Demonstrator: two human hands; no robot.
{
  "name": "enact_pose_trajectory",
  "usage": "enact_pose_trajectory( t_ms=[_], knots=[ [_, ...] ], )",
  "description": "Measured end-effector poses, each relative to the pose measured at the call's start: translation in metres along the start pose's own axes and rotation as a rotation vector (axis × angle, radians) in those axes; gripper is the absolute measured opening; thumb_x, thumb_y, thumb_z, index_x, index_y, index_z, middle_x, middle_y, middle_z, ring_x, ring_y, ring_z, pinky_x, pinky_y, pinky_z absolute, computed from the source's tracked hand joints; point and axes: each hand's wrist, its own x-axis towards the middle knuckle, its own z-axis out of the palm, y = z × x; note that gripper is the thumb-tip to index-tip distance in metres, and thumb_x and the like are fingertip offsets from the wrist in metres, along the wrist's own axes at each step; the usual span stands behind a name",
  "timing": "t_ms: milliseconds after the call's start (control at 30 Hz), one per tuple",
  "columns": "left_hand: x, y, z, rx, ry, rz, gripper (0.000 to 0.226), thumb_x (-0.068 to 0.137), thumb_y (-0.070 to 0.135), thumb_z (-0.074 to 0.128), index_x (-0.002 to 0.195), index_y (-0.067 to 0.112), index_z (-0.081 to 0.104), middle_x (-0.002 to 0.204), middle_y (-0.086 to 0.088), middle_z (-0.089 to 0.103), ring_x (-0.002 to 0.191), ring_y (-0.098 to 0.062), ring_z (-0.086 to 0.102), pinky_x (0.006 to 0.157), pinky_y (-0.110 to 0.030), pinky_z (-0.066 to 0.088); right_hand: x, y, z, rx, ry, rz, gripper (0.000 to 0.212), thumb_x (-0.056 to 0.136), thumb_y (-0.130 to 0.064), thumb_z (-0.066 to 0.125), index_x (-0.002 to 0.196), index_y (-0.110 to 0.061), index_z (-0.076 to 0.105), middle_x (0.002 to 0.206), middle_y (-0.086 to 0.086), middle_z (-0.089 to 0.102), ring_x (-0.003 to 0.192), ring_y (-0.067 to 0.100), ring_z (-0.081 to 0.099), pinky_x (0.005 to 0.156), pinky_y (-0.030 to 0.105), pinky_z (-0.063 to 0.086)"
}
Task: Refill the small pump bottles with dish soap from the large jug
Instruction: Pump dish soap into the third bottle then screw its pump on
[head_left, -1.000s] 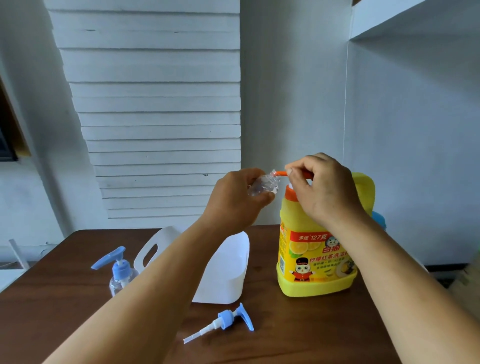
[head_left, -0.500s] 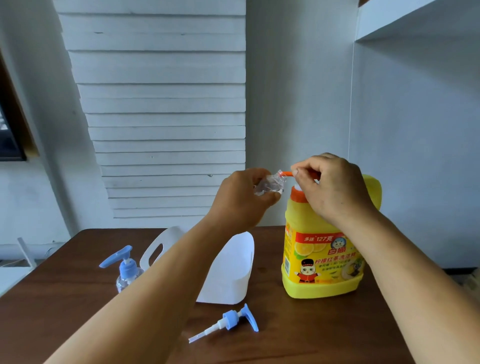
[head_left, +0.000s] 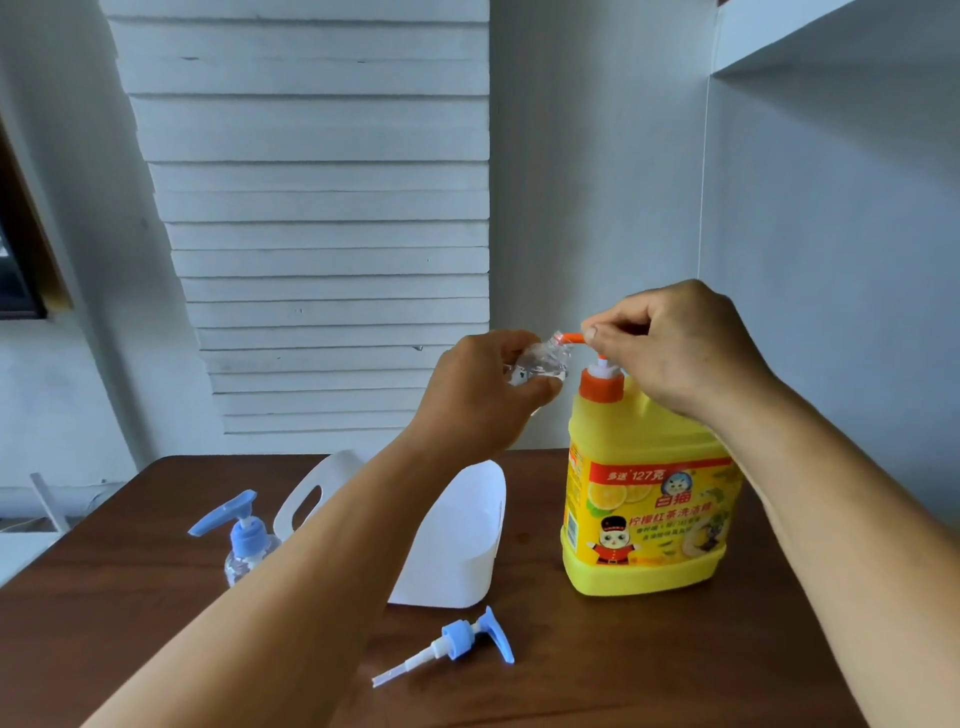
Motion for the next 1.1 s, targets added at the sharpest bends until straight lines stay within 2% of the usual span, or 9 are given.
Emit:
enact_pose_trajectory(
  t_ms=[167,300,400,533,700,833,1000,1100],
  knots=[
    [-0.004,-0.003,0.001,0.012,-0.016,-0.001,0.019,0.083,0.030,0.066,0.100,0.023,0.067,0.092,0.002,0.072,0.076,-0.014,0.063,0.067,-0.030,0.050,-0.003,-0.003,0.000,-0.027,-0.024,0.000,0.019,0.089,-0.026,0.061,0.097,-0.016,0.076,0.101,0.001,0.074,0.093,0.015,0.064,0.075,0.019,0.041],
    [-0.001,0.001,-0.002,-0.014,0.003,-0.005,0.020,0.082,0.030,0.067,0.101,0.023,0.068,0.096,0.001,0.072,0.086,-0.017,0.065,0.078,-0.037,0.054,0.007,-0.007,-0.014,-0.058,-0.072,-0.015,0.018,0.089,-0.025,0.061,0.096,-0.017,0.076,0.098,-0.001,0.074,0.084,0.012,0.061,0.060,0.014,0.040],
    [0.001,0.002,-0.003,-0.019,0.009,-0.004,0.022,0.082,0.030,0.067,0.103,0.023,0.067,0.098,0.002,0.071,0.086,-0.015,0.065,0.079,-0.035,0.054,0.005,-0.007,-0.012,-0.046,-0.057,-0.023,0.018,0.089,-0.024,0.060,0.095,-0.017,0.076,0.097,0.000,0.074,0.085,0.014,0.062,0.068,0.020,0.042],
    [0.000,-0.002,0.000,0.011,-0.012,0.003,0.021,0.082,0.029,0.067,0.102,0.023,0.067,0.095,0.003,0.070,0.082,-0.014,0.063,0.069,-0.026,0.049,-0.005,-0.001,0.001,-0.022,-0.004,-0.015,0.019,0.089,-0.026,0.060,0.096,-0.017,0.076,0.098,0.000,0.074,0.083,0.010,0.059,0.073,0.018,0.040],
    [-0.006,-0.004,0.003,-0.007,-0.011,-0.015,0.020,0.082,0.030,0.067,0.101,0.024,0.067,0.095,0.003,0.071,0.083,-0.013,0.064,0.071,-0.028,0.050,-0.006,-0.001,0.002,-0.038,-0.018,-0.014,0.020,0.090,-0.026,0.060,0.096,-0.016,0.075,0.101,0.001,0.073,0.086,0.011,0.059,0.075,0.018,0.039],
    [-0.004,0.000,0.001,-0.032,-0.002,-0.023,0.022,0.082,0.029,0.067,0.103,0.024,0.067,0.095,0.003,0.071,0.085,-0.014,0.064,0.070,-0.026,0.049,0.000,-0.005,-0.007,-0.034,-0.010,-0.027,0.020,0.090,-0.025,0.058,0.093,-0.016,0.076,0.097,0.001,0.074,0.086,0.013,0.062,0.072,0.019,0.041],
    [-0.004,-0.002,0.002,-0.033,-0.003,-0.026,0.022,0.082,0.029,0.067,0.104,0.025,0.066,0.096,0.003,0.071,0.085,-0.014,0.064,0.075,-0.032,0.053,0.000,-0.002,-0.002,0.001,0.022,-0.028,0.019,0.090,-0.025,0.059,0.093,-0.016,0.076,0.094,0.001,0.074,0.083,0.014,0.063,0.070,0.020,0.043],
    [-0.003,-0.004,0.003,-0.033,0.008,-0.025,0.025,0.083,0.030,0.066,0.107,0.023,0.066,0.098,0.003,0.071,0.087,-0.013,0.064,0.076,-0.029,0.052,-0.002,0.001,0.003,0.011,0.043,-0.022,0.019,0.090,-0.025,0.059,0.095,-0.017,0.075,0.091,0.001,0.073,0.079,0.013,0.060,0.060,0.015,0.041]
  ],
)
